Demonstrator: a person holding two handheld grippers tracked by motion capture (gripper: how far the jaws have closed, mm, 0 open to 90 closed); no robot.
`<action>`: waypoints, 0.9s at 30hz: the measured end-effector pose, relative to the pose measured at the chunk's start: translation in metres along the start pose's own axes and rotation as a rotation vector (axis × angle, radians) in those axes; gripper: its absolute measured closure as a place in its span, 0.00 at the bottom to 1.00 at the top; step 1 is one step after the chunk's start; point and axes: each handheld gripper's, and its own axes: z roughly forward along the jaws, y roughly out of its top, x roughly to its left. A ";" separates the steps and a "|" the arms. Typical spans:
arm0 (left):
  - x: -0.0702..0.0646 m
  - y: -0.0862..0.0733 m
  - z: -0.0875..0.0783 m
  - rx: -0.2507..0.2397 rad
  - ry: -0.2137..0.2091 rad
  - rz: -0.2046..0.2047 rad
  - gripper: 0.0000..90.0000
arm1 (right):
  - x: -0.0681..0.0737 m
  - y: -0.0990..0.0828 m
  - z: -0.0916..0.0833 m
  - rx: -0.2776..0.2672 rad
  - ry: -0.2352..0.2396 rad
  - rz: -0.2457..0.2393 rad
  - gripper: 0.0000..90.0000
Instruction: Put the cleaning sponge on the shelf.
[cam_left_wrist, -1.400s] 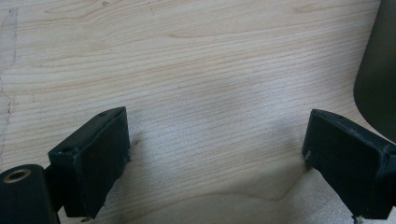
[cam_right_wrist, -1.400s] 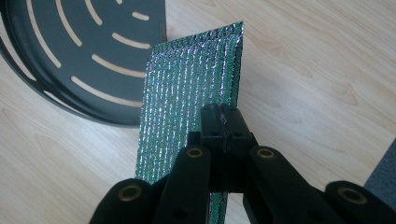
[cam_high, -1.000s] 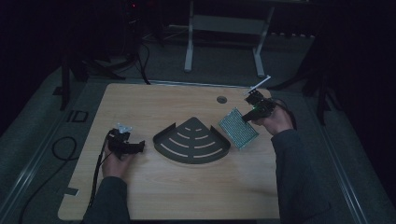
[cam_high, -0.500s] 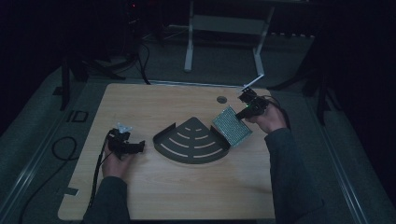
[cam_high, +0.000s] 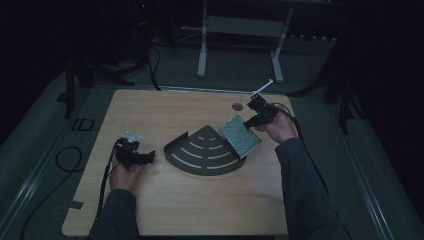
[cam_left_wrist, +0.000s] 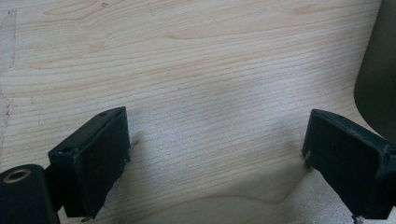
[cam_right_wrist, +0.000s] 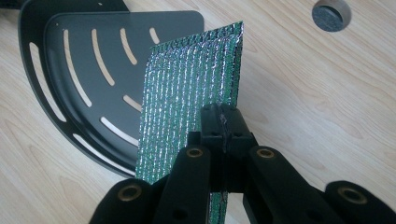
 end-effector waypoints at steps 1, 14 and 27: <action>0.000 0.000 0.000 0.000 0.000 0.000 0.09 | 0.001 0.001 0.002 -0.002 0.005 -0.002 1.00; 0.000 0.000 0.000 0.000 0.000 0.000 0.09 | 0.011 0.009 0.019 0.003 0.027 -0.022 1.00; 0.000 0.000 0.000 0.000 0.000 0.000 0.09 | 0.021 0.011 0.035 0.022 0.017 -0.038 1.00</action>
